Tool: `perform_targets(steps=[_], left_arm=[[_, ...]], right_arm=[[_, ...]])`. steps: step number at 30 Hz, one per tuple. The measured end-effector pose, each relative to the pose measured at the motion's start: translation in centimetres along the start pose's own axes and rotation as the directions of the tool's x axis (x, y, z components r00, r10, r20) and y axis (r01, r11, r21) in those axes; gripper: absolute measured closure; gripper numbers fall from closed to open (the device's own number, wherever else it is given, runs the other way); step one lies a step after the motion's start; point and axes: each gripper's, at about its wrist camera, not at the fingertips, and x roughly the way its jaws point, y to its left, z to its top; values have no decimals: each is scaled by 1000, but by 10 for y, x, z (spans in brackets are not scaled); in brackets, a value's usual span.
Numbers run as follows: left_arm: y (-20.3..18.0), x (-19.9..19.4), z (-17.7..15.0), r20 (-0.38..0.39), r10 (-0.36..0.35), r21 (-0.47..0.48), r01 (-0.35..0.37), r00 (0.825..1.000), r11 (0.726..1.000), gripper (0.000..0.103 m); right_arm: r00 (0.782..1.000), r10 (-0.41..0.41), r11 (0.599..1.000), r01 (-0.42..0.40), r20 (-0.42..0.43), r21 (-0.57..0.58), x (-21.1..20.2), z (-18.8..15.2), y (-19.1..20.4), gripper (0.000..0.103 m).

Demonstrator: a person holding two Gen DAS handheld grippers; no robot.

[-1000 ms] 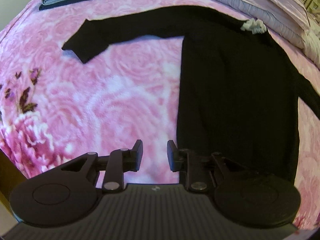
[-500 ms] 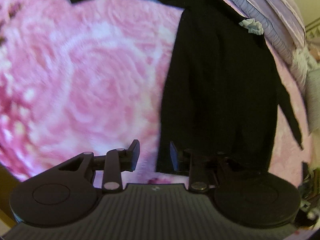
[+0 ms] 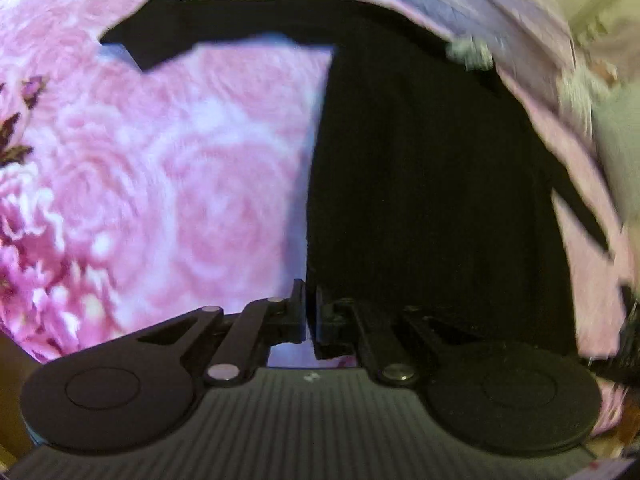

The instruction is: Fold clothes

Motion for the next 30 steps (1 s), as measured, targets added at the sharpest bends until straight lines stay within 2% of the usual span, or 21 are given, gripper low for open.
perform_targets(steps=[3,5,7,8,9,10,12,14,17,20,22,23,24,25,27,28,29,30], left_arm=[[-8,32,-12,-68,61,62,-56,996,996,98],[-14,30,-12,-59,76,104,-70,995,992,90],[-9,17,-8,-50,69,117,-62,996,991,79],[-3,10,-4,-42,83,122,-77,996,989,77],[3,3,1,-27,103,141,-99,994,985,76],[7,-4,7,-4,132,175,-129,991,976,75],[14,-9,23,71,218,294,-229,973,928,70],[22,1,45,148,300,425,-335,942,841,68],[36,31,83,253,377,517,-454,891,725,65],[54,65,119,315,415,561,-520,854,644,61],[68,83,133,306,429,599,-522,850,607,60],[72,87,137,294,413,620,-501,862,604,71],[76,85,143,272,378,636,-460,885,620,85],[81,82,153,227,348,638,-409,910,653,97],[97,65,172,220,303,585,-374,927,720,97],[108,51,185,240,270,528,-359,932,770,97],[126,33,201,275,255,429,-356,927,830,97],[144,19,215,310,258,323,-357,915,877,97]], right_arm=[[993,-106,993,103,-54,-50,35,-6,5,103],[989,-139,989,136,-59,-53,40,-5,11,100],[986,-144,987,138,-79,-78,33,-3,15,89],[983,-153,986,144,-98,-89,30,-2,14,72],[978,-175,982,165,-113,-87,25,-1,12,61],[975,-194,980,186,-109,-75,20,0,9,60],[972,-224,975,222,-73,-28,9,5,1,59],[963,-263,964,265,-50,35,5,12,-5,58],[963,-268,952,269,-32,146,7,21,-8,58],[966,-259,947,257,-15,190,13,25,3,58],[962,-273,943,271,-12,193,18,37,17,58],[960,-281,941,278,-11,192,19,36,21,58],[957,-290,939,287,-11,191,21,35,26,58],[955,-297,936,294,-16,193,30,40,34,58],[955,-296,936,294,-19,195,35,42,40,58],[956,-293,937,290,-13,195,38,43,44,58],[956,-293,938,288,-7,194,39,44,47,58],[956,-295,937,289,0,195,39,45,51,58]])
